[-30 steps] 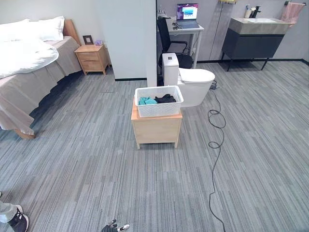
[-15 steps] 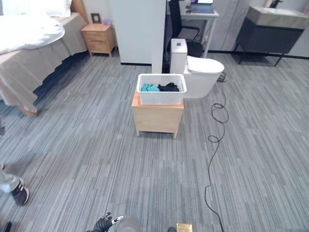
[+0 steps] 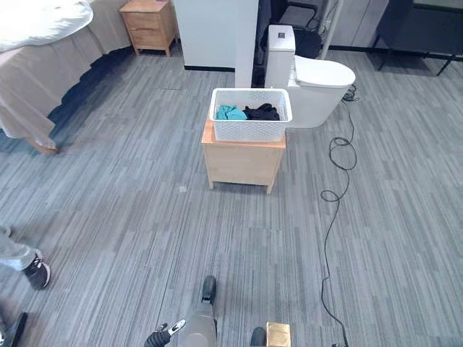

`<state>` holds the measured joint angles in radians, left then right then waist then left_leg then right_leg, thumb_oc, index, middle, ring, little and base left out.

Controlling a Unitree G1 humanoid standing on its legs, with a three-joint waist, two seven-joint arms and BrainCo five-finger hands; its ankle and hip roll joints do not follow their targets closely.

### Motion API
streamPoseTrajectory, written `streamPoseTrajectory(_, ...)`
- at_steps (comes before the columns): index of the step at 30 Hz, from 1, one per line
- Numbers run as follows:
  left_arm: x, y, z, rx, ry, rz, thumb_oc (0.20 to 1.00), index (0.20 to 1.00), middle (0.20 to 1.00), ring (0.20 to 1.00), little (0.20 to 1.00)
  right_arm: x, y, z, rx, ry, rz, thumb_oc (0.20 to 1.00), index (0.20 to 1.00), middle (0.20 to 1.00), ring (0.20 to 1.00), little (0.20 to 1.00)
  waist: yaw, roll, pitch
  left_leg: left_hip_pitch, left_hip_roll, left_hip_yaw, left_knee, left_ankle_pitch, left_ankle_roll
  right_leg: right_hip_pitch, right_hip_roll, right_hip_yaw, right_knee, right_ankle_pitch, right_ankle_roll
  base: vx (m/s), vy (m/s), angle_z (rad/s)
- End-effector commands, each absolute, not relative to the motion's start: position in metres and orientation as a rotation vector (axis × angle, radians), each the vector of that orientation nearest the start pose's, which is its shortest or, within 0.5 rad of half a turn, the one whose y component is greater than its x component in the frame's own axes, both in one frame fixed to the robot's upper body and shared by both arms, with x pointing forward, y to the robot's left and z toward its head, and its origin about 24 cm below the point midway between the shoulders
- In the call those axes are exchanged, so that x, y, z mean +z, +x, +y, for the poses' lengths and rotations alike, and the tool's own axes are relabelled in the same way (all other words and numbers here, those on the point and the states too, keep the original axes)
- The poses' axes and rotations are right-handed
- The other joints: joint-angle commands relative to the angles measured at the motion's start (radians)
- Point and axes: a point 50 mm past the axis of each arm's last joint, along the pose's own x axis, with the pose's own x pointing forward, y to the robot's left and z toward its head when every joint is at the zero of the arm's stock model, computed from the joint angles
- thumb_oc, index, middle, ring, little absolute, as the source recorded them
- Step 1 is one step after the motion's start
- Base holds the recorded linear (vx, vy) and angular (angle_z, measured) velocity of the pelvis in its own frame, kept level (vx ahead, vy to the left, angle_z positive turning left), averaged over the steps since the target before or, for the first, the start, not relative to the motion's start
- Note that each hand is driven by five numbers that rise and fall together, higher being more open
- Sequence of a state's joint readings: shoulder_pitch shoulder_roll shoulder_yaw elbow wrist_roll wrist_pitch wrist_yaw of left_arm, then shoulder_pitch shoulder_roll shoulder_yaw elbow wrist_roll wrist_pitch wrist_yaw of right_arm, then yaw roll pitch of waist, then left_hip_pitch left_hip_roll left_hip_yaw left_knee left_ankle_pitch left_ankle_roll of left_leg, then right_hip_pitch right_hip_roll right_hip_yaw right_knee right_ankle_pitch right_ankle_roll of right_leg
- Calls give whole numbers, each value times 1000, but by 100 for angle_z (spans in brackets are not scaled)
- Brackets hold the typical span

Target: Grab the laundry basket,head to the washer,open it,put in the laundry and shut it.

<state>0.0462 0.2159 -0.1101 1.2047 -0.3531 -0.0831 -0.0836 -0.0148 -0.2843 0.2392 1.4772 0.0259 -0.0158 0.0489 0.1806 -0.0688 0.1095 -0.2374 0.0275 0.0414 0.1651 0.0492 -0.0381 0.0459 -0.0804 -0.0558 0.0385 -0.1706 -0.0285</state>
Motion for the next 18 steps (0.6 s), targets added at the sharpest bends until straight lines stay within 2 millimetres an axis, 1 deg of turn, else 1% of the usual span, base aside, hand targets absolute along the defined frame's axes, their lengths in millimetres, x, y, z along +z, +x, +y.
streamPoseTrajectory(1, -152, 96, 238, 168, -48, 1043, 1000, 1000, 1000, 1000, 1000, -164, 38, -260, -16, -333, 1442, 1000, 1000, 1000, 1000, 1000, -10, -16, -30, -134, -38, 18, 7, 20, 57, 111, -84, -17, 332, 229, 180, 347, 248, -54)
streamPoseTrajectory(2, -150, 100, 239, 161, -44, 1024, 1000, 1000, 1000, 1000, 1000, -164, 41, -262, -21, -333, 1431, 1000, 1000, 1000, 1000, 1000, -20, -8, -22, -108, -43, 21, 1, 3, 73, 76, -85, -6, 420, 301, 188, 347, 239, -29)
streamPoseTrajectory(3, -147, 106, 241, 158, -37, 999, 1000, 1000, 1000, 1000, 1000, -162, 49, -265, -34, -336, 1406, 1000, 1000, 1000, 1000, 1000, -39, 9, -6, -73, -46, 18, -7, -13, 91, 32, -87, -5, 521, 356, 195, 362, 223, 21)
streamPoseTrajectory(4, -144, 110, 244, 163, -28, 983, 1000, 1000, 1000, 1000, 1000, -160, 57, -266, -44, -337, 1379, 1000, 1000, 1000, 1000, 1000, -47, 27, 3, -41, -42, 17, -20, -30, 103, -10, -95, -19, 573, 380, 205, 518, 252, 33)
streamPoseTrajectory(5, -140, 120, 245, 172, -30, 943, 1000, 1000, 1000, 1000, 1000, -159, 69, -265, -59, -321, 1330, 1000, 1000, 1000, 1000, 1000, -68, 52, 22, 42, -29, 20, -50, -56, 112, -103, -154, -112, 615, 355, 190, 571, 204, 37)
streamPoseTrajectory(7, -137, 128, 243, 165, -37, 917, 1000, 1000, 1000, 1000, 1000, -159, 70, -263, -69, -298, 1316, 1000, 1000, 1000, 1000, 1000, -101, 73, 38, 122, -22, 10, -75, -77, 100, -175, -151, -180, 542, 219, 156, 502, 67, -20)
streamPoseTrajectory(8, -136, 130, 241, 161, -42, 905, 1000, 1000, 1000, 1000, 1000, -159, 68, -263, -77, -292, 1315, 1000, 1000, 1000, 1000, 1000, -115, 77, 46, 156, -18, 10, -80, -93, 89, -198, -152, -209, 481, 182, 149, 401, -84, -39)
streamPoseTrajectory(9, -135, 132, 240, 154, -40, 896, 1000, 1000, 1000, 1000, 1000, -159, 68, -264, -83, -291, 1312, 1000, 1000, 1000, 1000, 1000, -125, 73, 51, 182, -18, 10, -83, -112, 77, -202, -158, -234, 385, 169, 149, 427, -157, 0)
streamPoseTrajectory(10, -135, 134, 238, 145, -38, 891, 1000, 1000, 1000, 1000, 1000, -158, 68, -265, -91, -296, 1312, 1000, 1000, 1000, 1000, 1000, -136, 69, 54, 216, -17, 6, -91, -137, 59, -212, -168, -254, 262, 177, 157, 417, -202, 35)
streamPoseTrajectory(11, -135, 135, 236, 138, -39, 886, 1000, 1000, 1000, 1000, 1000, -159, 67, -265, -92, -294, 1314, 1000, 1000, 1000, 1000, 1000, -145, 66, 51, 236, -15, -1, -98, -151, 45, -209, -175, -256, 173, 193, 165, 599, -355, 79)
streamPoseTrajectory(12, -135, 132, 241, 132, -16, 900, 1000, 1000, 1000, 1000, 1000, -143, 109, -282, -105, -321, 1207, 1000, 1000, 1000, 1000, 1000, -147, 45, 49, 280, -3, -29, -94, -194, 15, -216, -187, -213, 27, 248, 191, 585, -370, 80)
streamPoseTrajectory(13, -133, 136, 241, 131, -13, 885, 1000, 1000, 1000, 1000, 1000, -147, 98, -277, -103, -297, 1217, 1000, 1000, 1000, 1000, 1000, -160, 37, 45, 294, -8, -48, -93, -207, 7, -239, -201, -170, -18, 278, 208, 570, -365, 73)
streamPoseTrajectory(14, -133, 136, 239, 132, -21, 874, 1000, 1000, 1000, 1000, 1000, -150, 88, -275, -109, -286, 1248, 1000, 1000, 1000, 1000, 1000, -165, 37, 46, 315, 0, -52, -89, -222, 1, -249, -204, -137, -45, 303, 223, 380, -240, 54)
streamPoseTrajectory(16, -132, 136, 236, 130, -30, 864, 1000, 1000, 1000, 1000, 1000, -153, 80, -273, -117, -278, 1274, 1000, 1000, 1000, 1000, 1000, -168, 37, 39, 360, 18, -61, -95, -243, -11, -258, -211, -125, -70, 341, 240, 374, -243, 92)
streamPoseTrajectory(17, -132, 130, 239, 129, -22, 871, 1000, 1000, 1000, 1000, 1000, -152, 77, -276, -115, -289, 1277, 1000, 1000, 1000, 1000, 1000, -175, 32, 30, 382, 26, -69, -99, -257, -17, -249, -209, -120, -70, 344, 243, 496, -373, 102)
streamPoseTrajectory(18, -137, 120, 240, 126, -11, 909, 1000, 1000, 1000, 1000, 1000, -153, 69, -278, -113, -287, 1296, 1000, 1000, 1000, 1000, 1000, -181, 25, 7, 421, 40, -80, -98, -273, -26, -238, -191, -94, -45, 341, 236, 476, -394, 63)
